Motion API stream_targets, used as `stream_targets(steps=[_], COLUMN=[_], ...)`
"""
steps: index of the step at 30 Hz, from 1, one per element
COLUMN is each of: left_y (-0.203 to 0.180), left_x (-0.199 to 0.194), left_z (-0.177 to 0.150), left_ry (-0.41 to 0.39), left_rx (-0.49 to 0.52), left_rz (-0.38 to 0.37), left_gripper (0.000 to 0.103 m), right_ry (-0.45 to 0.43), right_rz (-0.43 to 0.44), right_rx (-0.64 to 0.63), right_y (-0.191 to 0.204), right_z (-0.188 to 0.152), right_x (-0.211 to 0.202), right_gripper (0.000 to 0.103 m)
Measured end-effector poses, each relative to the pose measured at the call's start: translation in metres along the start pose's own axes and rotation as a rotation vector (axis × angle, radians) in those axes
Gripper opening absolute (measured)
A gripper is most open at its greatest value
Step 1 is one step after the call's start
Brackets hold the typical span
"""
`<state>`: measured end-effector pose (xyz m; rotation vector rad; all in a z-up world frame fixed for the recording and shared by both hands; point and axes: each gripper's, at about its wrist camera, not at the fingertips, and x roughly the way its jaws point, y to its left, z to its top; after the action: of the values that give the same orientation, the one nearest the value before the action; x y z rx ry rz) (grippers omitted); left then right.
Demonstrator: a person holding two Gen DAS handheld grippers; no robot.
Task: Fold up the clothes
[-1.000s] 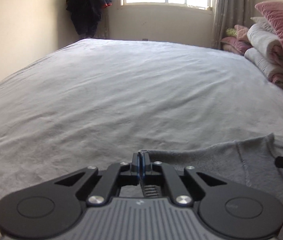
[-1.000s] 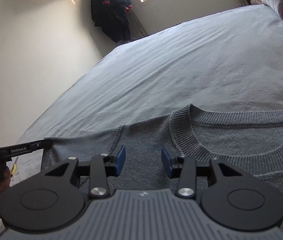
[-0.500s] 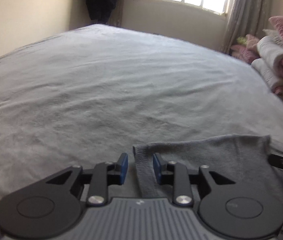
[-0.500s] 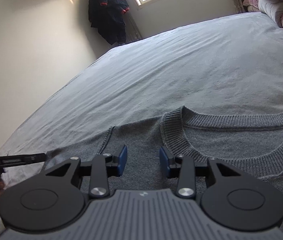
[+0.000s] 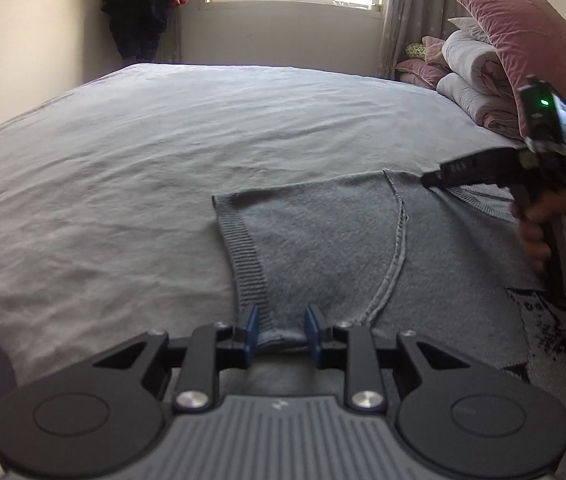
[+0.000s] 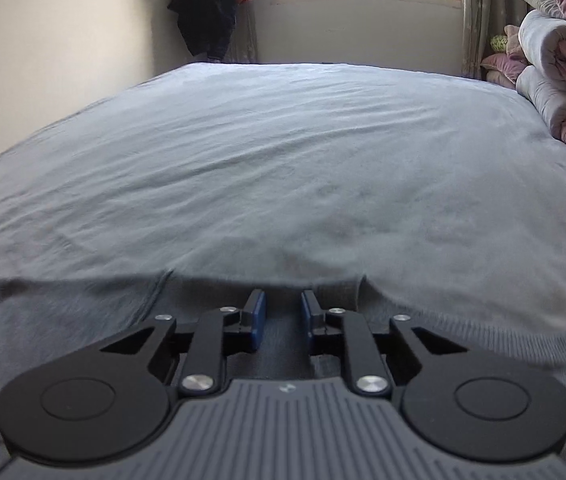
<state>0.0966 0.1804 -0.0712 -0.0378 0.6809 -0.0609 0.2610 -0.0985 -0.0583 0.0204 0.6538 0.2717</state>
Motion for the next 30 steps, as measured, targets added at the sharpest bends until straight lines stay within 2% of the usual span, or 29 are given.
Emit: stream_targets(steps=[2,3,4,6,7,10,13,16,19,21,25,27,30], left_y=[0.004,0.006,0.007,0.008,0.006,-0.005,-0.023,-0.048,-0.057,-0.056,-0.043,-0.038,-0.034], left_x=[-0.01,-0.016,-0.023,-0.036,-0.041,-0.046,-0.043,-0.033,-0.034,-0.045,-0.066,-0.075,-0.092], left_z=[0.001,0.001,0.0,-0.002,-0.003,-0.003,-0.005,-0.02,-0.045,-0.058,-0.076,-0.084,-0.093], left_ry=[0.002,0.002,-0.003,-0.017,-0.022,-0.04,-0.037,0.005,0.031,0.016,0.006,0.002,0.009], left_rx=[-0.031,-0.051,-0.067,-0.089,-0.094,-0.122,-0.153,-0.105,-0.046,-0.024,-0.021,-0.002,0.029], left_rz=[-0.015,-0.036,-0.062,-0.117,-0.141,-0.225,-0.333,-0.394,-0.387,-0.389,-0.423,-0.414,-0.406], left_gripper=[0.032,0.033,0.034,0.041,0.042,0.046,0.056,0.059,0.059,0.064,0.068,0.068,0.068], right_ry=[0.005,0.014,0.023,0.021,0.019,0.037,0.068,0.085,0.095,0.111,0.122,0.113,0.118], right_rz=[-0.008,-0.017,-0.027,-0.035,-0.031,-0.06,-0.112,-0.147,-0.178,-0.195,-0.204,-0.205,-0.207], right_rx=[0.033,0.053,0.073,0.098,0.103,0.072,0.045,0.047,0.039,0.01,-0.014,-0.012,-0.008], right_y=[-0.006,-0.009,-0.011,-0.015,-0.018,-0.019,-0.021,-0.02,-0.019,-0.013,-0.011,-0.013,-0.019], right_z=[0.006,0.007,0.007,0.003,-0.002,-0.022,-0.048,-0.073,-0.097,-0.114,-0.149,-0.162,-0.178], right_x=[-0.001,-0.008,-0.014,-0.038,-0.051,-0.09,-0.121,-0.15,-0.18,-0.196,-0.227,-0.243,-0.261], right_gripper=[0.018,0.022,0.031,0.035,0.041,0.047,0.051,0.057,0.061,0.061,0.065,0.069,0.07])
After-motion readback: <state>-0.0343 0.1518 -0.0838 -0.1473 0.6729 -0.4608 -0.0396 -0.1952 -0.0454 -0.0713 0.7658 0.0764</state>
